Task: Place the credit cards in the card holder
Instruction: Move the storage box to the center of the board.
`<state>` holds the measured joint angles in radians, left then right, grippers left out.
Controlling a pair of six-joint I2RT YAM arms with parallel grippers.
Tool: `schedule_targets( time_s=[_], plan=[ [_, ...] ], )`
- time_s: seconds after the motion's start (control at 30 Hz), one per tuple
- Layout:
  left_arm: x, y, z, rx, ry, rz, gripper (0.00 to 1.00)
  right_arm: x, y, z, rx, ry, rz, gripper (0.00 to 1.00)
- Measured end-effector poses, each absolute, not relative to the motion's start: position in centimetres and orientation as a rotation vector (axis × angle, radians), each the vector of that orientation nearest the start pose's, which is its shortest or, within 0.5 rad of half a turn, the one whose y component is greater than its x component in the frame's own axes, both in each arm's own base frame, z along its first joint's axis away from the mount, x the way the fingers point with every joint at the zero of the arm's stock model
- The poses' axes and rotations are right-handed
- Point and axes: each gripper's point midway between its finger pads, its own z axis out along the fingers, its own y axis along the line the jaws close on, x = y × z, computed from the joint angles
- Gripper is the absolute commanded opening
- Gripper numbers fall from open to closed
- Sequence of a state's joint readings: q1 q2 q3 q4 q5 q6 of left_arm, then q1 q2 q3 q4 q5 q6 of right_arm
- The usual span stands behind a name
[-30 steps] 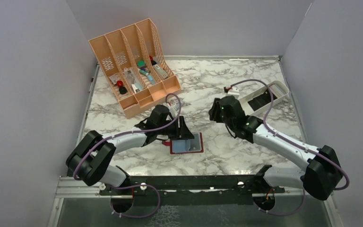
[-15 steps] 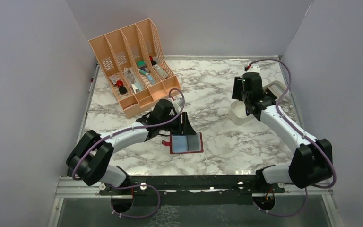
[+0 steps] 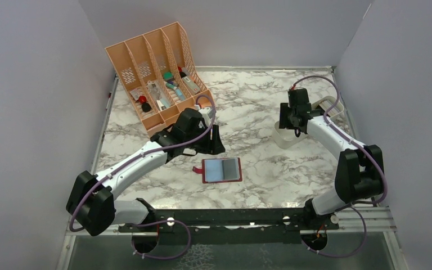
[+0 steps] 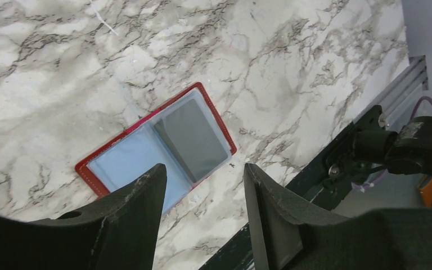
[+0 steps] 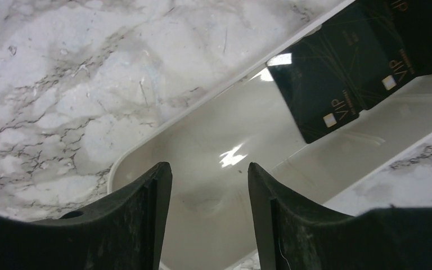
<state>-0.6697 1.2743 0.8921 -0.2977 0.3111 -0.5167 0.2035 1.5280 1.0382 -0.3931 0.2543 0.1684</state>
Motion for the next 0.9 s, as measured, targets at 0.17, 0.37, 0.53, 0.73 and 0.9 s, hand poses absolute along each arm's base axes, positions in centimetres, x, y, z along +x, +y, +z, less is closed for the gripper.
schedule_targets(
  time_s=[0.17, 0.37, 0.53, 0.73, 0.9],
  plan=[
    [23.2, -26.4, 15.9, 0.402, 2.369, -0.856, 0.58, 36.5, 5.8, 8.3, 0.05, 2.479, -0.009, 0.54],
    [23.3, -25.1, 17.4, 0.437, 2.309, -0.789, 0.59, 35.7, 7.6, 7.4, 0.07, 2.508, 0.126, 0.54],
    [23.4, -24.6, 17.7, 0.452, 2.287, -0.759, 0.59, 35.3, 9.7, 7.6, 0.069, 2.512, 0.233, 0.54],
    [23.3, -24.4, 17.3, 0.47, 2.294, -0.739, 0.59, 35.5, 10.5, 8.6, 0.065, 2.491, 0.261, 0.61],
    [23.3, -24.2, 17.2, 0.487, 2.292, -0.728, 0.6, 38.2, 8.6, 12.2, 0.026, 2.403, 0.146, 0.63]
  ],
)
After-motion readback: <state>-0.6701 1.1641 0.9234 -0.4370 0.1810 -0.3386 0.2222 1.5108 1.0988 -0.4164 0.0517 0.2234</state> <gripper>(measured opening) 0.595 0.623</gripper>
